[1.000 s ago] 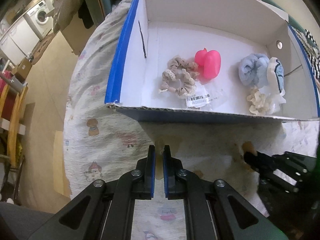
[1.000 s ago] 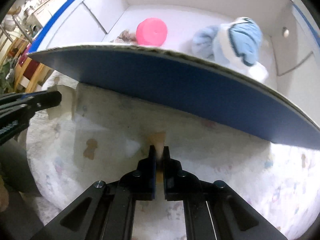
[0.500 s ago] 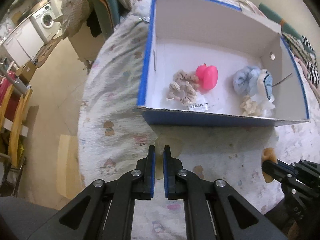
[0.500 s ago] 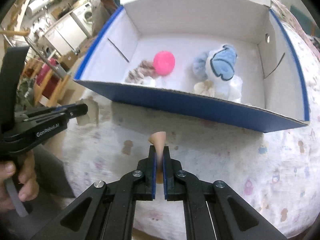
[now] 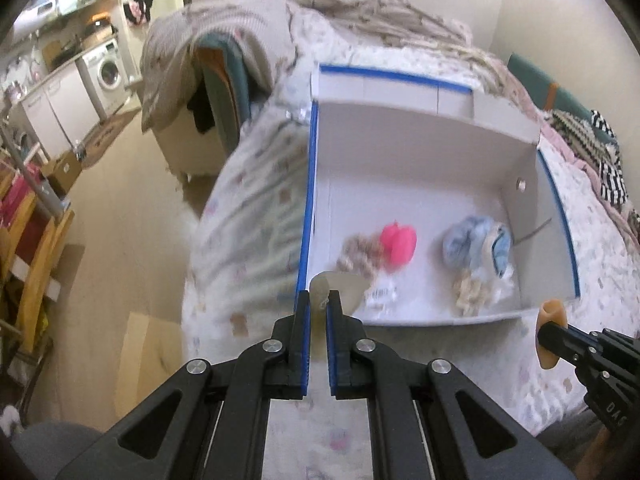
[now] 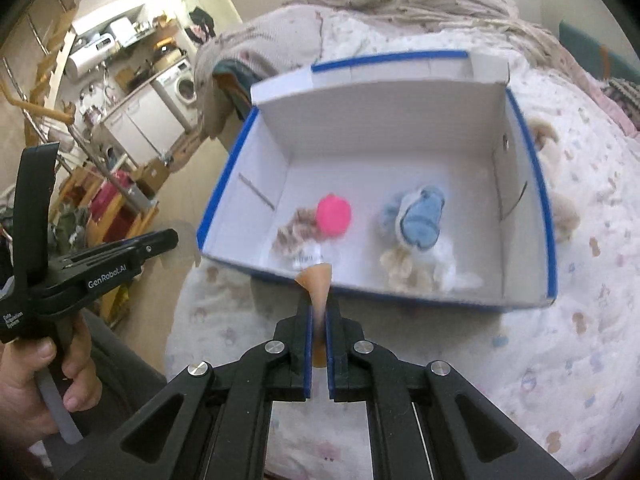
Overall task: Organize soft objects
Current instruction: 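Carry the tan pieces into the box with both grippers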
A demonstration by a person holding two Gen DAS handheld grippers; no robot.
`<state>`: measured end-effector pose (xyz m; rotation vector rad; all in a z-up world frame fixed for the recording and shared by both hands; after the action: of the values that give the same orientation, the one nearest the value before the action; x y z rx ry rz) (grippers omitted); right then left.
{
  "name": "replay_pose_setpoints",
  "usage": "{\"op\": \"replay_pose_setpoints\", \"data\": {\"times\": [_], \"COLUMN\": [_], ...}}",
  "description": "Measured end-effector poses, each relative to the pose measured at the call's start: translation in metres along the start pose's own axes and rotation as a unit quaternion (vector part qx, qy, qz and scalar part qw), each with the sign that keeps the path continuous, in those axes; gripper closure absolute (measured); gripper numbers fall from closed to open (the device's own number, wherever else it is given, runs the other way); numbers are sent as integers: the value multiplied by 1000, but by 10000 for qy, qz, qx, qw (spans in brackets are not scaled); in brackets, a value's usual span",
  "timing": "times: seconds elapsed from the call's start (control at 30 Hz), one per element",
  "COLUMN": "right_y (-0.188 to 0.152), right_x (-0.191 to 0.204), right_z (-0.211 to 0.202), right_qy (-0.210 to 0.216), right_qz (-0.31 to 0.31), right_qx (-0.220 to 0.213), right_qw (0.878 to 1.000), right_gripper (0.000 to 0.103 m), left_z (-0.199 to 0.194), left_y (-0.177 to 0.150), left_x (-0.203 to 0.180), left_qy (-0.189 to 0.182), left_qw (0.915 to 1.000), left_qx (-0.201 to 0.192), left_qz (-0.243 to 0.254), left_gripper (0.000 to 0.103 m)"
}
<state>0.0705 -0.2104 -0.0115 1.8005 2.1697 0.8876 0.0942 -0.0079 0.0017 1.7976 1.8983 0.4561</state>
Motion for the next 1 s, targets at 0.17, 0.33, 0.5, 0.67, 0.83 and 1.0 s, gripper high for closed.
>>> {"op": "replay_pose_setpoints", "data": {"times": [0.17,0.33,0.5,0.67,0.83,1.0], "right_y": [25,52,75,80,70,63], "right_x": [-12,-24,-34,-52,-71,-73], "right_z": [-6,-4,6,24,49,70], "right_qy": [-67,-162,-204,-406,-529,-708], "right_qz": [36,56,149,358,623,430], "right_qx": [-187,-357,-446,-531,-293,-85], "right_qw": [9998,9992,9987,9971,9962,9965], "right_gripper": [96,96,96,96,96,96], "left_z": [0,9,27,48,71,96], "left_y": [28,49,61,70,66,59], "left_x": [-9,-21,-36,-45,-50,-56], "left_qy": [-55,-103,-131,-61,-132,-220], "left_qw": [9997,9993,9989,9983,9976,9973], "left_qx": [-206,-287,-232,-253,-254,-29], "left_qz": [98,217,378,521,624,704], "left_gripper": [97,97,97,97,96,96]}}
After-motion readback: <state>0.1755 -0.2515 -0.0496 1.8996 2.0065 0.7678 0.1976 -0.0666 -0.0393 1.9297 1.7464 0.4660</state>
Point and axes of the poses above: each gripper's, at about its wrist camera, not at the fingertips, and z roughly the way its jaws point, x to its left, y to its top, the point moved 4 cm from there along z, roughly the way its jaws point, and after that the axes turned 7 degrees about -y, right-handed, at the moved point
